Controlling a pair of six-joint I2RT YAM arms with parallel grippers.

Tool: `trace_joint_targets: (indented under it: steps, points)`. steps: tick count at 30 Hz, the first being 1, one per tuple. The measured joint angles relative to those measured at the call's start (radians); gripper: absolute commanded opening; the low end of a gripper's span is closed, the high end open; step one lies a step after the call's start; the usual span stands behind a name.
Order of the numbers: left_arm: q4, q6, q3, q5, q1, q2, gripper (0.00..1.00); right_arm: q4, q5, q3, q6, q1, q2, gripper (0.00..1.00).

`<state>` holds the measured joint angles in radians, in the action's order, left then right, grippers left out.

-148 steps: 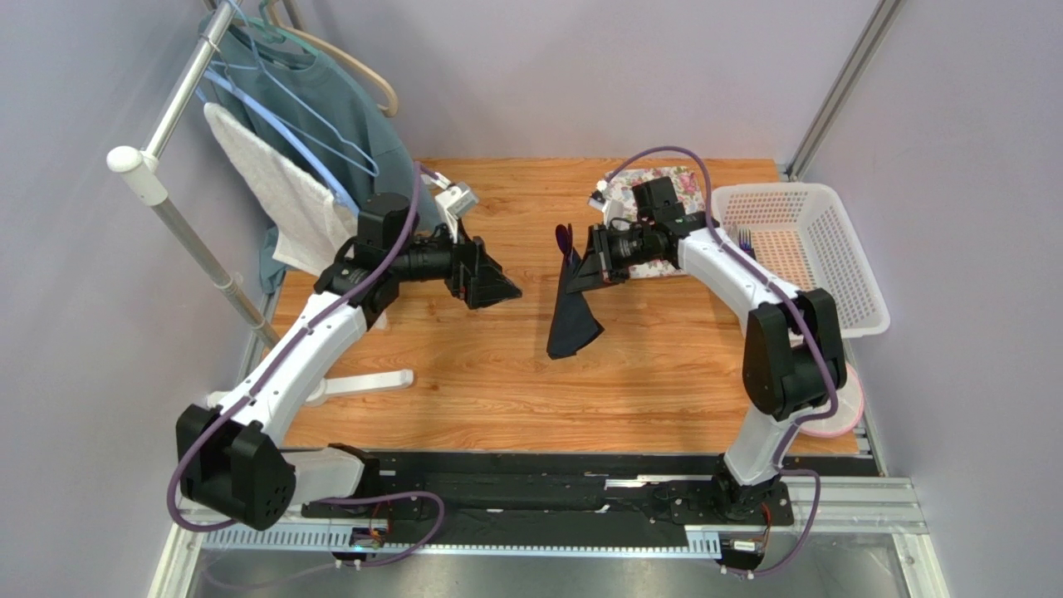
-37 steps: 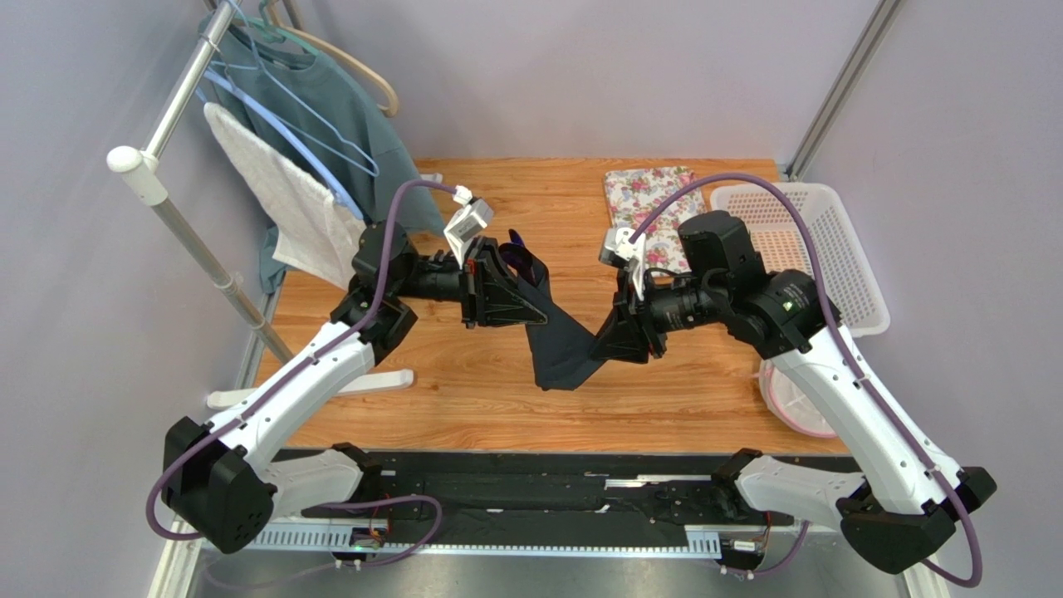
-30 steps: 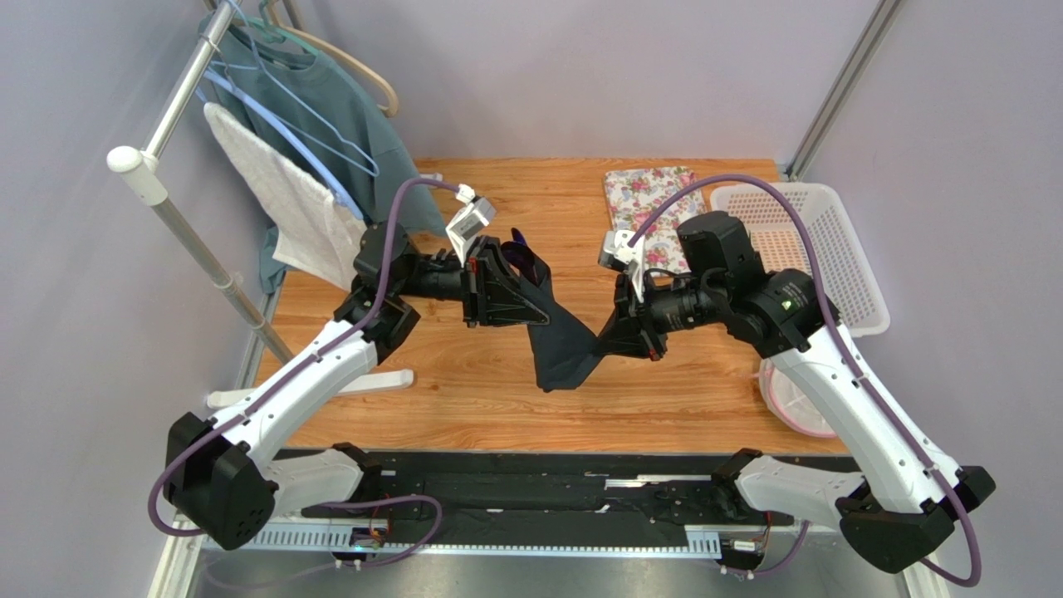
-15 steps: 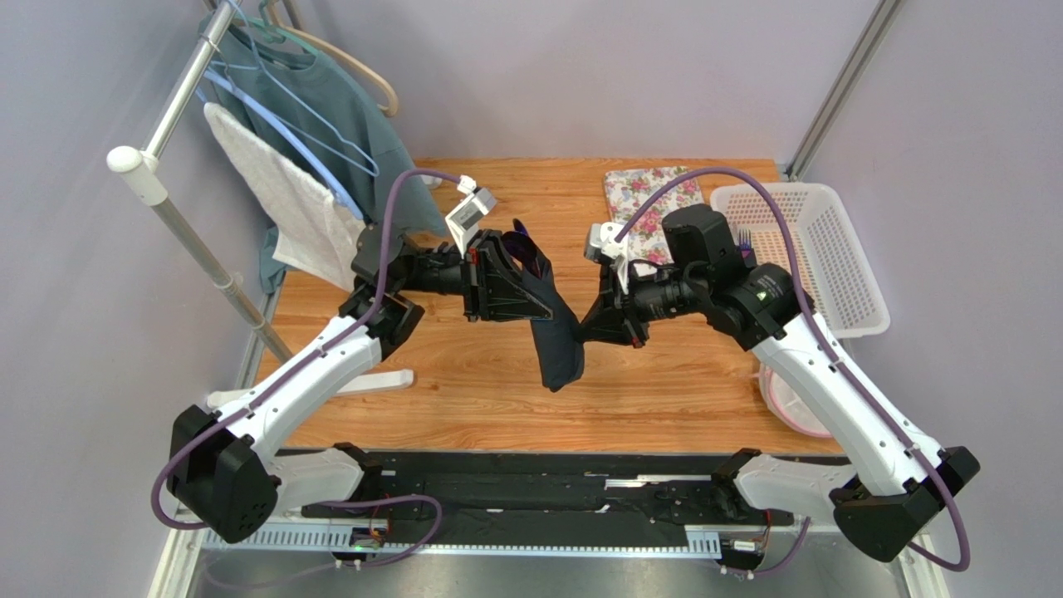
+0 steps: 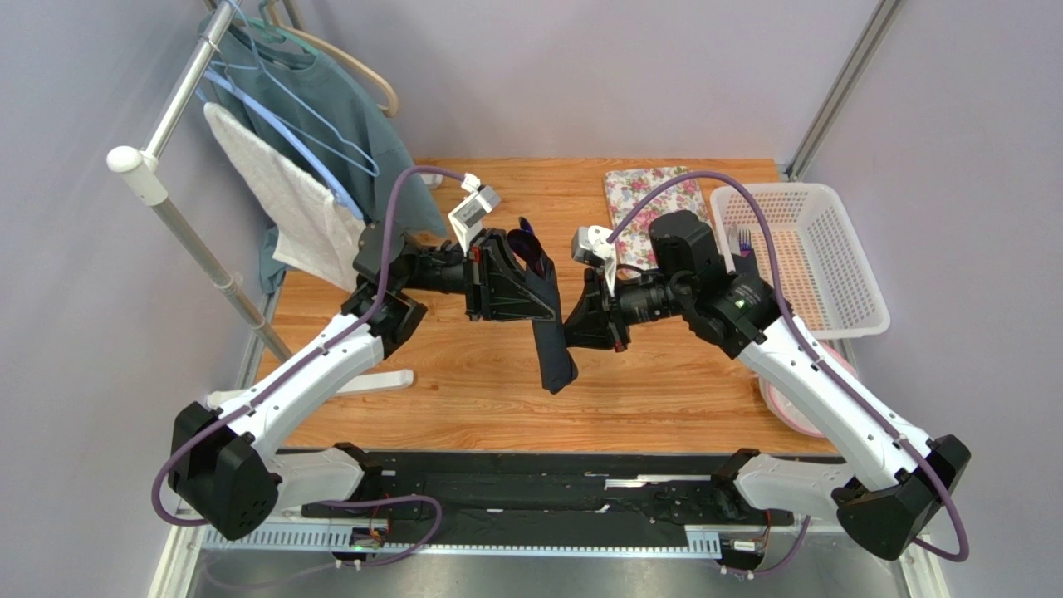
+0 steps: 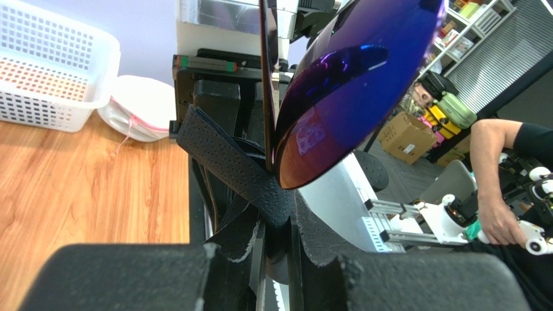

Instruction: Place the utensils on the paper napkin and roll it up

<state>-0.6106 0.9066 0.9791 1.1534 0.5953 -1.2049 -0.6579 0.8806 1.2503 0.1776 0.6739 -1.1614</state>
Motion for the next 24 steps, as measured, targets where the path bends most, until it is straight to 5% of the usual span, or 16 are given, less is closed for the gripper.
trace_joint_targets:
  steps: [12,15,21,24]
  points:
    - [0.008,0.003,0.000,0.010,0.000,-0.002,0.00,0.058,-0.050,-0.057,-0.048,0.004,0.042,0.02]
    - [0.008,0.003,0.000,0.004,0.000,-0.003,0.00,0.050,-0.082,-0.069,-0.047,-0.001,0.066,0.24]
    - [-0.005,-0.006,0.010,-0.018,-0.002,-0.004,0.00,-0.058,-0.180,-0.071,-0.042,-0.017,0.038,0.37]
    - [0.000,-0.018,0.011,-0.037,-0.014,-0.004,0.00,-0.137,-0.190,-0.056,-0.049,-0.071,0.030,0.51]
